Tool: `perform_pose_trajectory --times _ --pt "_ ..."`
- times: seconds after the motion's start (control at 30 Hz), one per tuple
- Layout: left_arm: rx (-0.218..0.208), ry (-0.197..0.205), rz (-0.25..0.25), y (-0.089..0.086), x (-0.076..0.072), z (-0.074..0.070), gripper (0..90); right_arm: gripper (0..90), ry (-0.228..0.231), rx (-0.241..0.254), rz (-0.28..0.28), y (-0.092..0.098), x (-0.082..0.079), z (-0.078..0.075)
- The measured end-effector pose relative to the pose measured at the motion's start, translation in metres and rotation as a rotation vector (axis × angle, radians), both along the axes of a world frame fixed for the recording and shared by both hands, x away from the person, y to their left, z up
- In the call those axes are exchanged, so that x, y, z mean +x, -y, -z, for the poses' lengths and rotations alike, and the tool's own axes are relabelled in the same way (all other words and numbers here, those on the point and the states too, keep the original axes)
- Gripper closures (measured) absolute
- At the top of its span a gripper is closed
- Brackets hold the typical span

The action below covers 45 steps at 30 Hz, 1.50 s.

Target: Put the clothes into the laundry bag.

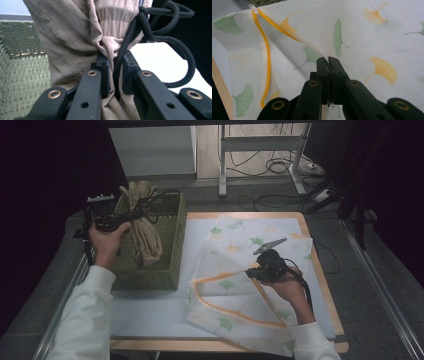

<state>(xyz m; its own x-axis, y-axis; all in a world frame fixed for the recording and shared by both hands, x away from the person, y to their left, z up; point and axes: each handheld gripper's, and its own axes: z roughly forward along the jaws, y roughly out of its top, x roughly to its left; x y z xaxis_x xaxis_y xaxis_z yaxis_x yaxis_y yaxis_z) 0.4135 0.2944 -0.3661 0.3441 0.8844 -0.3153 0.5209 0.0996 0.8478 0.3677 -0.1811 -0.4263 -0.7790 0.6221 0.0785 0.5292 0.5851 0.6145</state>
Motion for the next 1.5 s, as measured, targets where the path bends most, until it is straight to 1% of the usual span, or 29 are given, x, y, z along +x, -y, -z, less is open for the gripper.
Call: perform_pose_trajectory --times 0.23,0.27,0.4,0.63,0.7,0.83,1.03,1.23,1.3,1.5 --pt "0.000 0.031 0.006 0.004 -0.006 -0.008 79.8 86.3 -0.003 -0.001 -0.001 0.000 0.000 0.000" --pt "0.002 0.030 0.010 0.005 -0.007 -0.009 79.9 86.3 -0.003 -0.002 -0.001 0.000 0.000 0.000" --pt "0.003 0.054 0.028 0.008 -0.011 -0.013 79.8 86.3 -0.005 -0.004 -0.002 0.000 0.000 0.001" --pt "0.004 0.075 0.052 0.014 -0.016 -0.020 79.9 86.3 -0.007 -0.003 -0.002 0.000 0.000 0.001" --pt "-0.003 0.082 0.055 0.016 -0.018 -0.022 79.9 86.3 -0.006 -0.003 -0.003 0.000 0.000 0.001" --pt "0.002 0.094 0.065 0.017 -0.020 -0.025 79.9 86.3 -0.007 -0.002 -0.002 0.000 0.000 0.001" --pt "-0.006 0.118 0.071 0.018 -0.025 -0.030 79.9 86.3 -0.011 -0.004 -0.002 0.000 0.001 0.002" --pt "-0.022 0.134 0.085 0.019 -0.030 -0.034 79.8 86.3 -0.010 -0.003 -0.001 0.001 0.001 0.001" --pt "-0.027 0.133 0.089 0.019 -0.031 -0.036 79.8 86.3 -0.008 -0.004 -0.003 0.000 0.001 0.002" --pt "-0.015 0.133 0.098 0.018 -0.034 -0.039 79.8 86.3 -0.007 -0.003 -0.001 0.001 0.001 0.001"
